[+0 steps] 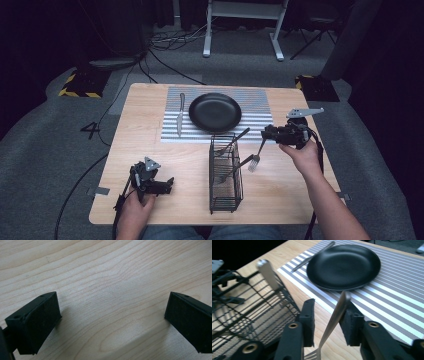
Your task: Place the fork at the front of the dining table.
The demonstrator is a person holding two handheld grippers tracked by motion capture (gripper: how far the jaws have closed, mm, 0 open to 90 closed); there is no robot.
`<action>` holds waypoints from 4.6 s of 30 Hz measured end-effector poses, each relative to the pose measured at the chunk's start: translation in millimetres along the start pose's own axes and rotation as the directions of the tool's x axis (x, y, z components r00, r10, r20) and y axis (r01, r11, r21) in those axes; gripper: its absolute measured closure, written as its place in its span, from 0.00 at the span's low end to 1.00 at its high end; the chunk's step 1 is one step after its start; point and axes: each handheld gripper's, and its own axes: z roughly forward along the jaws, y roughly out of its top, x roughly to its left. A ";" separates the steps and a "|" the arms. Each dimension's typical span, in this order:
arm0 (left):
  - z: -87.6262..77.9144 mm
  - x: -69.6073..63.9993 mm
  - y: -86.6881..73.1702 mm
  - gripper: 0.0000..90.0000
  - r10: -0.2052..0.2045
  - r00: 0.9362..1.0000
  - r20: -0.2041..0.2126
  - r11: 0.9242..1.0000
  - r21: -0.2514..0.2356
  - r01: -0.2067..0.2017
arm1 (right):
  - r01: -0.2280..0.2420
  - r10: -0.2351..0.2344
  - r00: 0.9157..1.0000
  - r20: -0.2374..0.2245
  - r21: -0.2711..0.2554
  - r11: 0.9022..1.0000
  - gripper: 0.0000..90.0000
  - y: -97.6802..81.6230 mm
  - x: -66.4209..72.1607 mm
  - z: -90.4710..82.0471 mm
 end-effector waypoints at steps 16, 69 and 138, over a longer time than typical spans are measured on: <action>0.0 0.0 0.0 0.00 -0.001 1.000 0.000 1.000 0.000 0.001 | 0.009 -0.012 0.999 0.049 0.062 0.998 0.73 -25.3 -6.6 22.2; -0.2 -0.2 -0.4 0.00 -0.001 1.000 0.000 1.000 -0.002 0.001 | -0.263 0.235 0.953 0.192 0.136 0.955 0.56 -59.2 -60.1 62.3; -0.1 -0.3 -0.3 0.00 -0.002 1.000 0.000 1.000 -0.002 0.002 | -0.112 0.084 0.986 0.147 0.194 0.975 0.58 -71.7 -5.6 31.7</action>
